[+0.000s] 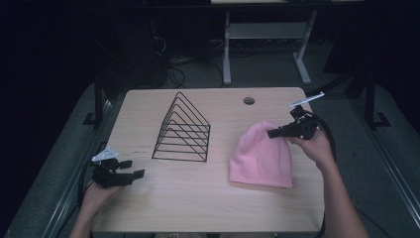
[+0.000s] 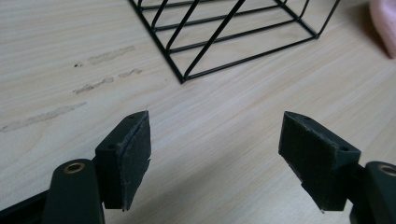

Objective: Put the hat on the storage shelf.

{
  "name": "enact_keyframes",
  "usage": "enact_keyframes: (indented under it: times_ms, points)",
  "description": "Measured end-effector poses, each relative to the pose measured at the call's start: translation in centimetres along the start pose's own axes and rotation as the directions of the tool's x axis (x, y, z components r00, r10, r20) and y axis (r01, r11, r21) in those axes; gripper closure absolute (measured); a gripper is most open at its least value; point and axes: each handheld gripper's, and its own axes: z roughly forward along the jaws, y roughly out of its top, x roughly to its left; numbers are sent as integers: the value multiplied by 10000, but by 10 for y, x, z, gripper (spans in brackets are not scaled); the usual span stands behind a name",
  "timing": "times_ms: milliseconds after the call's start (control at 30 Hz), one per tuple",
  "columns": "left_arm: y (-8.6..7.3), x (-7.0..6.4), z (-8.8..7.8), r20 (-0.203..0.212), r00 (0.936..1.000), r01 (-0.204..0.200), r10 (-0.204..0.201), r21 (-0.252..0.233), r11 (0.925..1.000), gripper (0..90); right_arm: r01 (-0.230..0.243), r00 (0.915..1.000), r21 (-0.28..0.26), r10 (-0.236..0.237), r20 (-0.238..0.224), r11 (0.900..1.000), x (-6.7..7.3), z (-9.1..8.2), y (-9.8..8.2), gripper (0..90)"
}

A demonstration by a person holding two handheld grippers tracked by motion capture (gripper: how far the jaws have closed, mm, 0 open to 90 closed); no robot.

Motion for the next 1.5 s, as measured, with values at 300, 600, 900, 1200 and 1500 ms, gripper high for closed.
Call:
enact_keyframes:
  times_ms: [300, 600, 900, 1200, 1500]
  points:
    - [11, -6, -3, 196, 9983, -547, 543, 217, 9983, 254, 458, 9989, -453, -461, -68, 9979, 12, -21, 21, 791]
    - [32, -11, -9, 645, 9927, -1031, 1018, 180, 9945, 254, 841, 9964, -791, -843, 11, 9933, 24, -38, 37, 793]
    - [50, -14, -16, 1044, 9851, -1386, 1366, 113, 9903, 254, 1042, 9945, -1079, -1050, -13, 9887, 32, -48, 50, 793]
    - [71, -19, -23, 1509, 9723, -1805, 1786, -9, 9836, 254, 1505, 9884, -1310, -1518, 1, 9799, 44, -58, 65, 793]
    - [92, -27, -28, 1790, 9610, -2136, 2110, -48, 9769, 254, 1913, 9808, -1469, -1948, -95, 9705, 61, -65, 77, 793]
